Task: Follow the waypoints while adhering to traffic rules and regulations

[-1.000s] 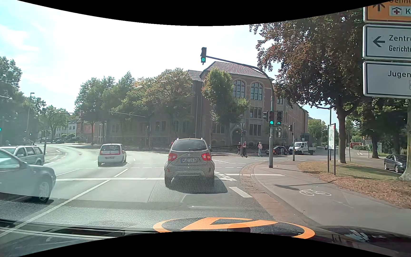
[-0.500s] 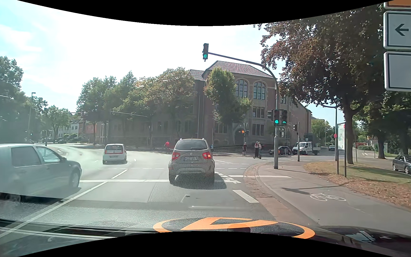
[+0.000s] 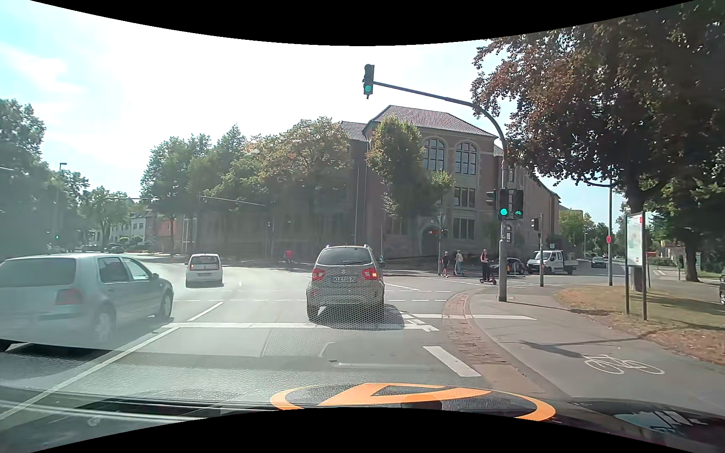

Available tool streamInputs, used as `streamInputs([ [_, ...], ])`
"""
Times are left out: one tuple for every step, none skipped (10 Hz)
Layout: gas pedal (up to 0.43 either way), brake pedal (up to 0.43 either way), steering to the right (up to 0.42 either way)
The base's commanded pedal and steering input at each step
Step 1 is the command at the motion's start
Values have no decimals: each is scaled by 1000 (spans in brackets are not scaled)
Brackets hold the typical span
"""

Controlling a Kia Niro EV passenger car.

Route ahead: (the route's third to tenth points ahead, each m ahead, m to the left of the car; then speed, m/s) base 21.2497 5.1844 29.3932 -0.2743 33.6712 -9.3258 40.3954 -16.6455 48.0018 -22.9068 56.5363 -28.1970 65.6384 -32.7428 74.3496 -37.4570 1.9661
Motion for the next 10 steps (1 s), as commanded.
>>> streamInputs([
  [87,0,-95],
  [67,0,-95],
  [67,0,-95],
  [67,0,-95],
  [59,0,-94],
  [39,0,-94],
  [39,0,-94],
  [0,0,-93],
  [0,0,-91],
  [0,0,-90],
])
